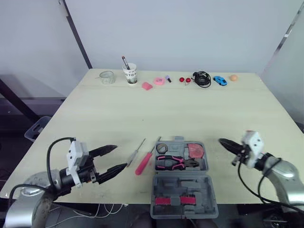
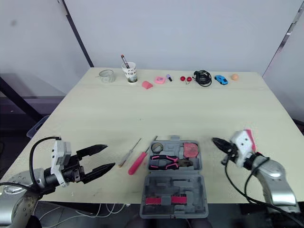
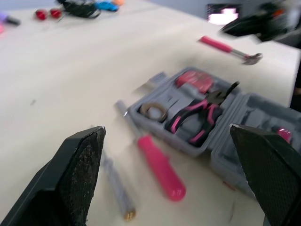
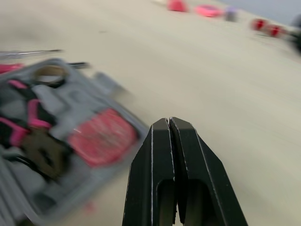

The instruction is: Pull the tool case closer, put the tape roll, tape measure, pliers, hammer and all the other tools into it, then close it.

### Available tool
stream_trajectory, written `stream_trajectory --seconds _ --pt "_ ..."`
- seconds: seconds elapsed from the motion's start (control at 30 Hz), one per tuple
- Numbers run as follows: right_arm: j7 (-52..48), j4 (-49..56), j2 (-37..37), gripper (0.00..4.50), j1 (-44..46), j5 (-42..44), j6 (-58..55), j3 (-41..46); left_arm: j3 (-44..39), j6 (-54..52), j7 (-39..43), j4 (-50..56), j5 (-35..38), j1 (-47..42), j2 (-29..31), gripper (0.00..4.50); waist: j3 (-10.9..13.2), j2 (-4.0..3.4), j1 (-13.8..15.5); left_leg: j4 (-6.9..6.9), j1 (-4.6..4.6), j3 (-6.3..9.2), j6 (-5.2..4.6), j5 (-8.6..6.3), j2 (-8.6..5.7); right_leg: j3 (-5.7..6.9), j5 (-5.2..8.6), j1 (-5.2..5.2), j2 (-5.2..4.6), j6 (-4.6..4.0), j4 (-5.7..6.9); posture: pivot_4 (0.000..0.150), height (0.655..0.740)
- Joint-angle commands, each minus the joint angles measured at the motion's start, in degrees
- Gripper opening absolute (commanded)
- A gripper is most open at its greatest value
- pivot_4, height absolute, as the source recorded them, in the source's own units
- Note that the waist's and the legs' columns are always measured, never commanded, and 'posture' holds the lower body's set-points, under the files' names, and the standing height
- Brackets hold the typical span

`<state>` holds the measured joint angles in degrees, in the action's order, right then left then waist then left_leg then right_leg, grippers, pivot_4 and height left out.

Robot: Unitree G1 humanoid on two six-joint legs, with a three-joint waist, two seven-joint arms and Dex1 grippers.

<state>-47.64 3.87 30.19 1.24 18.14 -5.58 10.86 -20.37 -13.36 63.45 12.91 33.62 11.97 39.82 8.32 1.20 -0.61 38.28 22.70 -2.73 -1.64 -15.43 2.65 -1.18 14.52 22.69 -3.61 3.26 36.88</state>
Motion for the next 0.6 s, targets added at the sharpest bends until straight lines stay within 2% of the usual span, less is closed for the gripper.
stream_trajectory --seconds 0.03,0.1,0.13,0.17,0.23,0.27,0.33,0.37,0.4,0.43,0.6 --pt "0.76 1.67 1.47 0.56 -4.8 2.41 1.67 6.18 -2.73 2.88 -2.95 0.66 -1.21 2.19 -1.74 4.5 -0.01 -0.01 -0.02 0.0 -0.04 0.0 0.0 0.0 0.01 0.0 0.0 -0.02 0.02 -0.01 0.02 0.15 0.74" --pt "0.16 1.27 1.01 1.26 -8.47 4.7 4.06 10.09 -3.26 3.63 -4.39 -0.04 -1.91 4.54 -3.22 4.5 -0.01 -0.01 0.0 -0.01 -0.03 0.0 0.0 0.0 0.01 -0.02 0.01 -0.02 0.02 -0.01 0.01 0.15 0.74" --pt "0.11 1.35 0.74 1.99 -9.91 5.28 5.06 11.29 -3.63 3.78 -4.86 -0.37 -1.95 5.53 -3.78 4.5 0.0 -0.02 -0.02 -0.02 -0.02 -0.04 0.0 -0.01 0.01 -0.06 0.01 -0.01 0.0 -0.01 -0.04 0.15 0.74" --pt "0.71 1.28 0.29 2.22 -11.16 6.01 5.43 12.81 -3.87 4.18 -5.2 -0.74 -2.27 6.54 -4.2 4.5 0.0 -0.01 -0.11 -0.03 -0.01 -0.06 0.0 -0.01 0.0 -0.07 0.01 -0.01 0.0 0.0 -0.04 0.15 0.74" --pt "1.54 0.47 -0.04 2.36 -13.77 6.28 5.85 15.21 -4.42 4.97 -5.87 -1.86 -2.7 8.11 -5.14 4.5 -0.01 0.01 -0.17 -0.01 -0.02 -0.05 0.0 0.0 0.01 -0.08 0.0 0.0 0.01 0.0 -0.03 0.15 0.74" --pt "2.06 0.17 -0.24 2.94 -14.89 6.22 6.07 16.04 -4.59 5.38 -5.93 -2.33 -2.94 8.72 -5.3 4.5 -0.03 -0.01 -0.11 -0.01 -0.04 -0.04 0.0 0.0 0.02 -0.08 0.0 -0.01 0.01 0.0 -0.03 0.15 0.74" --pt "2.98 -0.38 -0.85 3.43 -17.28 6.83 5.88 17.65 -5.08 6.21 -6.38 -3.16 -3.21 9.54 -5.59 4.5 -0.03 0.0 -0.06 -0.01 -0.06 -0.04 0.0 -0.01 0.02 -0.08 0.01 -0.02 0.01 -0.01 -0.03 0.15 0.74" --pt "3.46 -0.98 -1.36 4.0 -18.62 7.29 5.91 18.73 -5.39 6.57 -6.65 -3.6 -3.24 9.98 -5.82 4.5 -0.04 0.01 -0.05 -0.02 -0.04 -0.04 0.0 -0.01 0.03 -0.07 0.02 -0.01 0.01 -0.01 -0.03 0.15 0.74" --pt "3.87 -1.73 -1.87 4.28 -19.98 7.72 5.84 19.72 -5.63 7.02 -6.82 -4.08 -3.4 10.55 -6.08 4.5 -0.06 0.05 0.04 -0.02 -0.04 -0.03 0.0 -0.01 0.03 -0.07 0.01 -0.01 0.01 -0.01 -0.03 0.15 0.74" --pt "4.22 -2.45 -2.38 4.46 -21.31 8.06 5.84 20.58 -5.83 7.37 -6.9 -4.53 -3.45 11.23 -6.36 4.5 -0.08 0.06 0.08 -0.02 -0.04 -0.02 0.0 -0.01 0.04 -0.06 0.02 -0.01 0.0 -0.02 -0.03 0.15 0.74" --pt "4.63 -4.37 -3.75 4.46 -25.44 9.52 5.76 22.65 -6.15 8.88 -7.02 -5.86 -3.57 13.58 -6.76 4.5 -0.07 0.01 -0.02 -0.03 -0.04 -0.06 0.0 -0.01 0.19 -0.09 0.02 0.01 -0.13 -0.02 -0.05 0.15 0.74"
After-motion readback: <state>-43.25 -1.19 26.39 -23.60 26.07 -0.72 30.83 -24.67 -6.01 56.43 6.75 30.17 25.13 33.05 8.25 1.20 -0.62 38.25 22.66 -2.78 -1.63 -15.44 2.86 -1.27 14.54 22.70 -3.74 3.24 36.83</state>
